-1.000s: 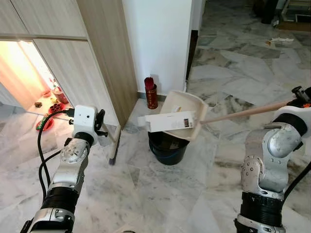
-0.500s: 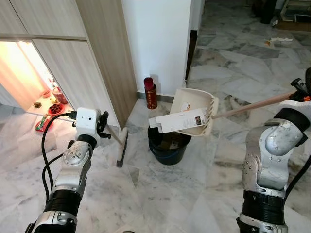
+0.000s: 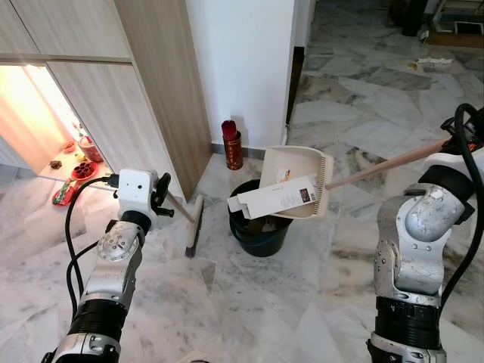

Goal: Sweep floor

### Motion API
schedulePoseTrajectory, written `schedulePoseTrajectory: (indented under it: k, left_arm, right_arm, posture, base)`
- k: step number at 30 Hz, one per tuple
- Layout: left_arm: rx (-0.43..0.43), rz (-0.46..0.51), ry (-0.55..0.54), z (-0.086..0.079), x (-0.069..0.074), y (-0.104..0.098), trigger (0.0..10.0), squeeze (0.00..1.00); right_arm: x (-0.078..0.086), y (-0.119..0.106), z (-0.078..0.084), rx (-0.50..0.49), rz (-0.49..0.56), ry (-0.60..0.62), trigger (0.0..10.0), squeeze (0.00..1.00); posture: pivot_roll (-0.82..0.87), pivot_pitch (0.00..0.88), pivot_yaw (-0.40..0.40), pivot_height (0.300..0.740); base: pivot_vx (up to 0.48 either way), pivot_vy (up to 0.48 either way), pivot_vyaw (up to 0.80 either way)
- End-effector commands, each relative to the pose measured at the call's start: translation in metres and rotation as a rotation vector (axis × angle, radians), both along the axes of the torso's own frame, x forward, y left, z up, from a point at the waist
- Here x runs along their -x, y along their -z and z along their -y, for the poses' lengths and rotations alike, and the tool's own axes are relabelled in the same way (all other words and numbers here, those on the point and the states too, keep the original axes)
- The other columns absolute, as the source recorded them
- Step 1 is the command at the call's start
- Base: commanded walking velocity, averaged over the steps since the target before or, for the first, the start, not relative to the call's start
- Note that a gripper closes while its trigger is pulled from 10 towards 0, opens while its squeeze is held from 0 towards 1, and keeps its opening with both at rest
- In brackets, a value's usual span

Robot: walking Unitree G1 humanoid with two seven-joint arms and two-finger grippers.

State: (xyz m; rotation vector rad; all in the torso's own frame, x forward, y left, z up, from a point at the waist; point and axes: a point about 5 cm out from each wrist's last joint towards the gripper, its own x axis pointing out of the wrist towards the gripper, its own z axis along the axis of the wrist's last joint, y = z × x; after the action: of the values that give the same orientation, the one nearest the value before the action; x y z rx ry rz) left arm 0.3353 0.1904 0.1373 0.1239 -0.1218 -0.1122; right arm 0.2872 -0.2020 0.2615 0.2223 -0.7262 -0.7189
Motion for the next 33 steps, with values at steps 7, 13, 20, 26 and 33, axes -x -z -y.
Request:
schedulePoseTrajectory:
  k: [7, 13, 20, 26, 33]
  left_arm:
    - [-0.020, 0.080, -0.012, -0.0041, -0.0001, -0.0174, 10.0, 0.00]
    - [-0.028, 0.078, -0.014, -0.0055, 0.0004, -0.0177, 10.0, 0.00]
    - [-0.043, 0.077, -0.004, -0.0049, 0.0008, -0.0177, 10.0, 0.00]
    - [-0.047, 0.078, -0.002, -0.0055, 0.0008, -0.0181, 10.0, 0.00]
    - [-0.054, 0.079, 0.004, -0.0041, 0.0007, -0.0183, 10.0, 0.00]
  right_arm:
    - [0.0027, -0.0008, -0.0031, -0.101, 0.067, -0.062, 10.0, 0.00]
    - [0.0032, -0.0013, -0.0037, -0.104, 0.075, -0.065, 10.0, 0.00]
    - [0.0042, -0.0002, -0.0041, -0.108, 0.076, -0.067, 10.0, 0.00]
    - [0.0044, 0.0010, -0.0049, -0.111, 0.074, -0.068, 10.0, 0.00]
    - [0.0045, 0.0016, -0.0050, -0.112, 0.075, -0.068, 10.0, 0.00]
  posture:
    - [0.10, 0.071, 0.052, 0.740]
    - [0.10, 0.073, 0.054, 0.740]
    - [0.10, 0.073, 0.060, 0.740]
    - [0.11, 0.073, 0.062, 0.740]
    - [0.10, 0.069, 0.064, 0.740]
  base:
    - [0.000, 0.000, 0.00]
    - [0.000, 0.000, 0.00]
    - [0.104, 0.000, 0.00]
    - [0.250, 0.000, 0.00]
    - [0.268, 0.000, 0.00]
